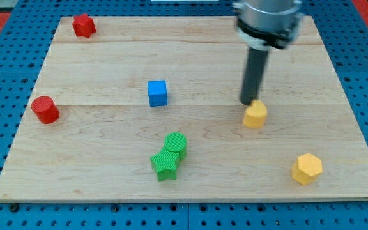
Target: Push the blue cube top a bit
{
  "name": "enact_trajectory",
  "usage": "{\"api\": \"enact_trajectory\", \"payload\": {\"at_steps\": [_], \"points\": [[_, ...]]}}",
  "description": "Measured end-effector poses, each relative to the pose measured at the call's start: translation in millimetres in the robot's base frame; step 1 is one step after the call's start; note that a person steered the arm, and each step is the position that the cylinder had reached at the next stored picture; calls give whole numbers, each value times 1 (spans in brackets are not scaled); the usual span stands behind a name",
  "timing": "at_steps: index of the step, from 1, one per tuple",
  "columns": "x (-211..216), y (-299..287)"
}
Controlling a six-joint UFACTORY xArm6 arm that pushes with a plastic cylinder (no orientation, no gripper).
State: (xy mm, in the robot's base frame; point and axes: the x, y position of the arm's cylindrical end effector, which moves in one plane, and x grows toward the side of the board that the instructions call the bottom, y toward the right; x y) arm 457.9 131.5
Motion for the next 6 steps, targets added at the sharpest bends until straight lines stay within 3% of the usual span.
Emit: {"api": "enact_trajectory", "payload": {"at_steps": [1, 2, 3, 4, 6], "points": [[65, 59], [28, 63], [19, 8], [46, 22], [34, 64]]}}
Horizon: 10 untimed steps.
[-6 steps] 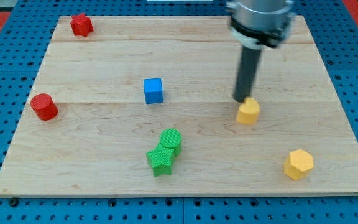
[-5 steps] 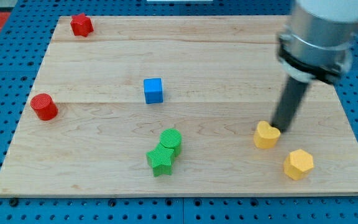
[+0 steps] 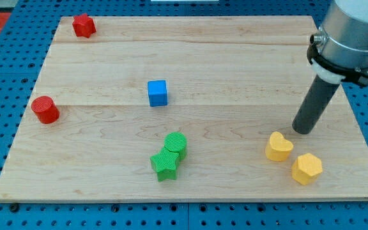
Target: Push the blue cube top a bit
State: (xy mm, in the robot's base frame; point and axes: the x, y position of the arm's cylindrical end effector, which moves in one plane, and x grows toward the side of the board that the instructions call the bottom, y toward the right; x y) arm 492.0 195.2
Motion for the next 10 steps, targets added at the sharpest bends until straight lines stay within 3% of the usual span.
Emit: {"api": "enact_trajectory", "payload": {"at_steps": [2, 6, 7, 10], "points": [[-33, 14], [-42, 14], [-57, -27], [-44, -267]]}}
